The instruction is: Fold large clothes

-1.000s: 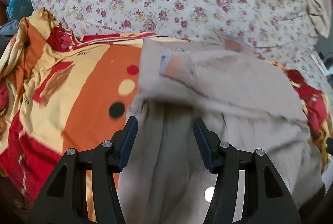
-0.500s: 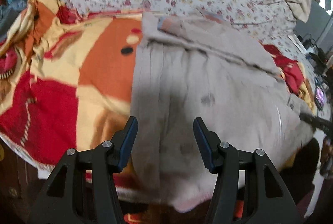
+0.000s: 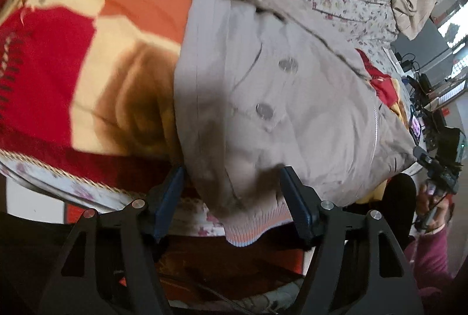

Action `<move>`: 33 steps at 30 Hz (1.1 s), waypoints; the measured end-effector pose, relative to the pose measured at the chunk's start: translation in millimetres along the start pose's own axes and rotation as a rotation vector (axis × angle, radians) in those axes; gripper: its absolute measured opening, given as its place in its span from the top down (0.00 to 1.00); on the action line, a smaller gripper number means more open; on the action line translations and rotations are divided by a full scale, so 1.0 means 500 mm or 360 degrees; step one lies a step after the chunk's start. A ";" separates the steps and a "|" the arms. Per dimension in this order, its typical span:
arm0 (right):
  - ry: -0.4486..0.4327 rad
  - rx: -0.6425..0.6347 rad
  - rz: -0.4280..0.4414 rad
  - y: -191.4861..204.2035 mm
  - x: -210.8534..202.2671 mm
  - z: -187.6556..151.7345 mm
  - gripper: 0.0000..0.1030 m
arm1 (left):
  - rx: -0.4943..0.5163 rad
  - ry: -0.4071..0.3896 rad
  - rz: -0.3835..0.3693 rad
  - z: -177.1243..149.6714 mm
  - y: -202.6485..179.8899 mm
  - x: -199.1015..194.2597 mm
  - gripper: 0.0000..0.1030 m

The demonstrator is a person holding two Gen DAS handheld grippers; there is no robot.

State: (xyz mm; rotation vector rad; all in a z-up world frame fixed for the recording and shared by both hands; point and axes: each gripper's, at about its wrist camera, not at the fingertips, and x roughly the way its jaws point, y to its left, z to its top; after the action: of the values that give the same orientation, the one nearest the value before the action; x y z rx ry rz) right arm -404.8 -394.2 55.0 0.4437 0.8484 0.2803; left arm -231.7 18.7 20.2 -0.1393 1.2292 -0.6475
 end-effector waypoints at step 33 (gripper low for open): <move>0.0305 -0.0149 0.0238 0.075 0.012 -0.060 0.83 | 0.0049 0.0041 -0.0204 -0.038 -0.044 -0.019 0.92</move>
State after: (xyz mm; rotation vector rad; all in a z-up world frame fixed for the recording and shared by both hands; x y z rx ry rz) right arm -426.6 -351.1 51.9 0.3973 0.9861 0.5050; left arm -259.1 10.3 31.2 -0.1854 1.2416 -0.7814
